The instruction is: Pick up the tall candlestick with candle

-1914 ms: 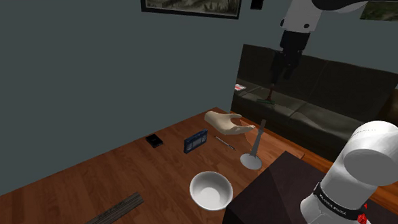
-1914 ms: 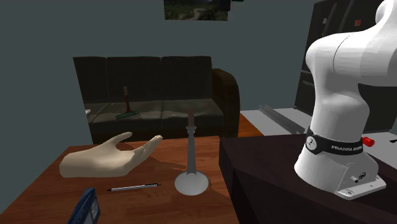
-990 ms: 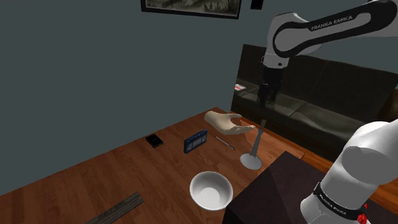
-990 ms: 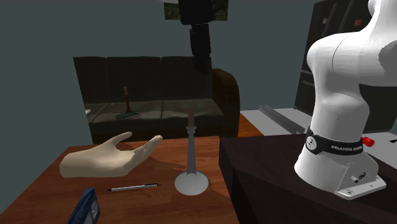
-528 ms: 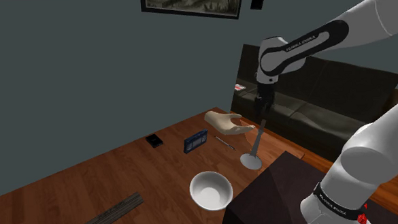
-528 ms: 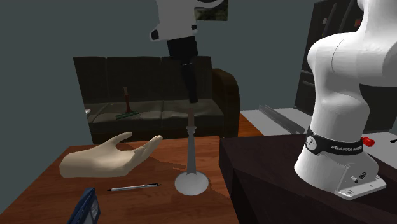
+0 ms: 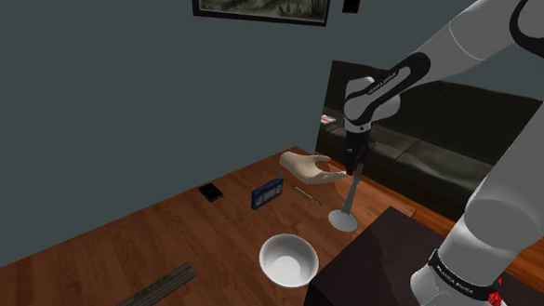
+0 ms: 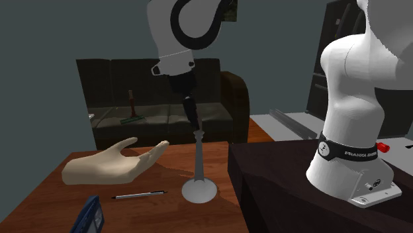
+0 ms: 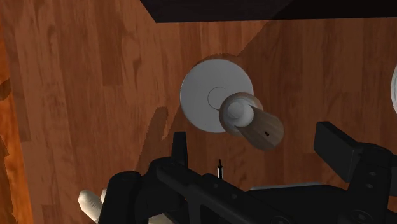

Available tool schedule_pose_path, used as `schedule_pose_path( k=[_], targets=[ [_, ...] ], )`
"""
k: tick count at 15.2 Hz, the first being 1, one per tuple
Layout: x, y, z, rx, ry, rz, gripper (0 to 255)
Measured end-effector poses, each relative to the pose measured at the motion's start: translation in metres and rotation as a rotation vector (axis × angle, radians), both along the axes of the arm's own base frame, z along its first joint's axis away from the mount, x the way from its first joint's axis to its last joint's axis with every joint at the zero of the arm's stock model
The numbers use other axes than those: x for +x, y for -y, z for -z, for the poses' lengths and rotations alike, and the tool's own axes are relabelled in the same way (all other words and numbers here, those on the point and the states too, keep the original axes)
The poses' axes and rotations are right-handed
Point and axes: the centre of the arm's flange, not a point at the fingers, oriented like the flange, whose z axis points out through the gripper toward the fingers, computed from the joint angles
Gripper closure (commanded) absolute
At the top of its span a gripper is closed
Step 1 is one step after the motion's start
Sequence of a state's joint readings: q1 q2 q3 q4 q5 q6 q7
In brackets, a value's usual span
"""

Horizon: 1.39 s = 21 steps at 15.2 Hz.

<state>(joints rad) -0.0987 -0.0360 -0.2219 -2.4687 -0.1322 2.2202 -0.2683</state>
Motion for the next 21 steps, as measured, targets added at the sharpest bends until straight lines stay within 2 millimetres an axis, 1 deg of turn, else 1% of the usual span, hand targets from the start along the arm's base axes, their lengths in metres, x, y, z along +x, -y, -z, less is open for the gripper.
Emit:
schedule_pose_path(
  k=[6,7,17,21],
  targets=[
    [0.001,0.001,0.031,0.000,-0.002,-0.001,0],
    [0.001,0.000,0.033,0.000,-0.002,-0.001,255],
    [0.001,0.000,0.035,-0.001,0.001,0.000,255],
    [0.001,0.000,0.019,0.000,-0.001,-0.001,255]
  ],
)
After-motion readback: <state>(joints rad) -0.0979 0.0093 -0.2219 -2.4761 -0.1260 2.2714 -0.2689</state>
